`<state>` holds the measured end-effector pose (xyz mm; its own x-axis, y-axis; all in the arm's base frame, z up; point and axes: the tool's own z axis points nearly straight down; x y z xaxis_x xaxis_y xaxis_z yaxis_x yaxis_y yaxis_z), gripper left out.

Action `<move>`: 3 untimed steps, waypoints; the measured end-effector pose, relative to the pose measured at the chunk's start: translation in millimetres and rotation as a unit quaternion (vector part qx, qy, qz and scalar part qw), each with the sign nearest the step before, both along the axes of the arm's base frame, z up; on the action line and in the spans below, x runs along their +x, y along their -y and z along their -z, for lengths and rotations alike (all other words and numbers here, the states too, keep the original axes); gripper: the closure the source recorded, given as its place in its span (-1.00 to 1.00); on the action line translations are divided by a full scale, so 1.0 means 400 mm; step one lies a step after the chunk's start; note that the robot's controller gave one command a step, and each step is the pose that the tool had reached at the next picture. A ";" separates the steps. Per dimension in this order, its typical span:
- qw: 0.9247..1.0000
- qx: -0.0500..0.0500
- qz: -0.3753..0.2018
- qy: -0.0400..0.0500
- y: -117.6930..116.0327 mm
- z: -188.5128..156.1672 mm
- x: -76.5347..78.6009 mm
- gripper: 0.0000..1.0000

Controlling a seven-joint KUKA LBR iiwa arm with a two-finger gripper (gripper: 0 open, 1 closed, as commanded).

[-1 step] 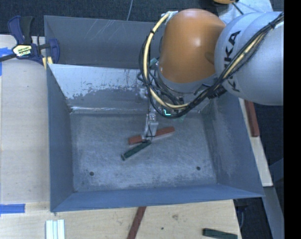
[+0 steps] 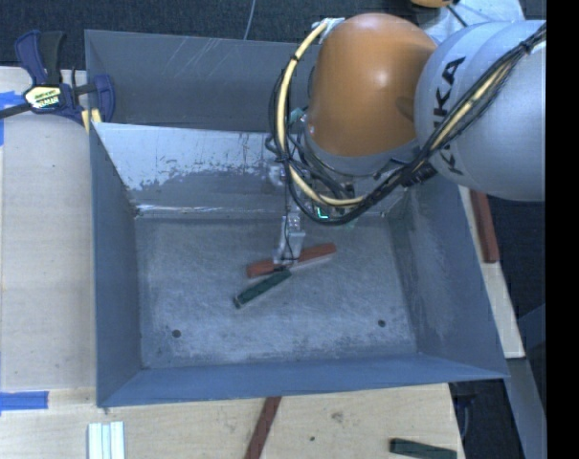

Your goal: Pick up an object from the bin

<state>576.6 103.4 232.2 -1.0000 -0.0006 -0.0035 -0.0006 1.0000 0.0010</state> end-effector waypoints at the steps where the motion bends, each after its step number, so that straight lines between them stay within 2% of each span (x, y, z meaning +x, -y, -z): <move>1: 1.000 0.001 0.025 0.003 0.042 0.122 -0.037 -1.00; 2: 1.000 -0.001 -0.025 -0.001 0.052 0.219 -0.072 -1.00; 3: 0.995 0.000 -0.103 0.000 0.033 0.370 0.012 1.00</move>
Offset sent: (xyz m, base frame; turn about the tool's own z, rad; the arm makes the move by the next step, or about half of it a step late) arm -0.0379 -0.0213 -0.1062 -0.1717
